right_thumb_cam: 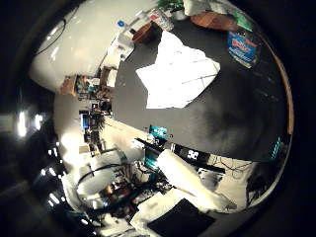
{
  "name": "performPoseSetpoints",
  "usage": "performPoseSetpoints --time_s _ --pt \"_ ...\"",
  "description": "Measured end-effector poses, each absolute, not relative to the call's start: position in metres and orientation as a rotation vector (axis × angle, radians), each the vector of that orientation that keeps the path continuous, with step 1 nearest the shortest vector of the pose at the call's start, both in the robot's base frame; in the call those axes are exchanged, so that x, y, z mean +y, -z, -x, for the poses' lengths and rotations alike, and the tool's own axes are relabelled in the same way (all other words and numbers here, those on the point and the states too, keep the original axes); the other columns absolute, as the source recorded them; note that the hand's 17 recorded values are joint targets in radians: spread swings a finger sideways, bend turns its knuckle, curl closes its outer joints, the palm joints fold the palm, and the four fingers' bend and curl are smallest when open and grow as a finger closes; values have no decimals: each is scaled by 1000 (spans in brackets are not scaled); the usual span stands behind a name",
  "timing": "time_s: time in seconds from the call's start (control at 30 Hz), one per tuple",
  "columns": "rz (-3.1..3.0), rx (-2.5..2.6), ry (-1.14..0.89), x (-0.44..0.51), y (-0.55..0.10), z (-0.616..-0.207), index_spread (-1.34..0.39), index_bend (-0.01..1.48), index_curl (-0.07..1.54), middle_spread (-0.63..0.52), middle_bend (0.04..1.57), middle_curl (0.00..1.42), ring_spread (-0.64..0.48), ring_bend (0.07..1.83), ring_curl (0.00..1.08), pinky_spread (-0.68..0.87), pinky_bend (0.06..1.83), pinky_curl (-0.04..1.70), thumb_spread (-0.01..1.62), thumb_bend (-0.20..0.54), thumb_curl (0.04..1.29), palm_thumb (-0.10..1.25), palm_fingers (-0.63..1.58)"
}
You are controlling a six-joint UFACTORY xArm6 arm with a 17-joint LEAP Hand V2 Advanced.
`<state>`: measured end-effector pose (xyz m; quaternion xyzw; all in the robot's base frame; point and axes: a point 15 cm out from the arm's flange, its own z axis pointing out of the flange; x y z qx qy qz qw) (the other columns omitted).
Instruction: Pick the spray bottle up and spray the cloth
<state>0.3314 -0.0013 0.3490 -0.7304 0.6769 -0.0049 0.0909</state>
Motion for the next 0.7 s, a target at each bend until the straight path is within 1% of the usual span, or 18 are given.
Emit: performPoseSetpoints --time_s 0.27,0.7 --pt "2090 2027 33 -41 -356 -328 -333 150 263 138 192 307 208 217 222 422 359 350 1182 -22 279 479 -6" --pt "1961 1985 28 -99 -357 -324 -297 140 230 174 193 311 223 247 258 440 429 344 1160 -22 267 426 -18"
